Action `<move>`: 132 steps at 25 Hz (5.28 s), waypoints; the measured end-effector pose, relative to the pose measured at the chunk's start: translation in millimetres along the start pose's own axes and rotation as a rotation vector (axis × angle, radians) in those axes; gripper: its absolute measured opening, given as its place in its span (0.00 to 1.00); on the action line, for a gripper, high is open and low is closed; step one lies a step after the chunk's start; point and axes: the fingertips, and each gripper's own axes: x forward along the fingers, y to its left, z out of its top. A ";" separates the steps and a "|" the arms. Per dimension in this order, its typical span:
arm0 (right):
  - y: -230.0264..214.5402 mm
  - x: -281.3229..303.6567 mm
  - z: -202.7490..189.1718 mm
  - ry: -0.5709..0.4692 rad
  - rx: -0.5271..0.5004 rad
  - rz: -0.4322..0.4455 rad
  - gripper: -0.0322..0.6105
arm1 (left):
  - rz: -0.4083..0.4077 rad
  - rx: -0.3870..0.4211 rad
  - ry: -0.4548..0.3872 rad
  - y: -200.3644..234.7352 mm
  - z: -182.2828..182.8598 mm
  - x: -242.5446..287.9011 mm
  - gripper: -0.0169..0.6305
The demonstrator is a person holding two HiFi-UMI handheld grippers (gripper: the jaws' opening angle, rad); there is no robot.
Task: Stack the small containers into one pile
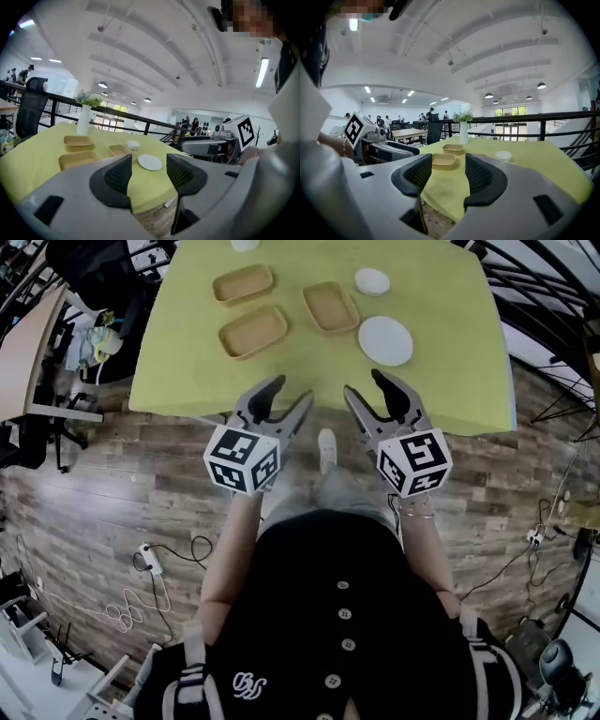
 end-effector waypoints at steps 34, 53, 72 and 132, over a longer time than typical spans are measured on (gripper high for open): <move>-144.1 110.2 8.0 0.014 0.104 0.074 0.38 | 0.079 -0.105 0.118 89.1 31.3 144.2 0.37; -142.5 159.9 -9.0 0.123 0.127 0.021 0.35 | 0.073 -0.020 0.226 185.1 35.5 169.3 0.36; -122.5 175.6 -28.8 0.174 0.153 0.056 0.30 | 0.003 0.479 0.609 257.8 -17.2 130.8 0.36; -162.4 149.4 -3.7 0.092 0.121 -0.098 0.19 | -0.237 -0.358 0.175 173.1 74.3 208.5 0.08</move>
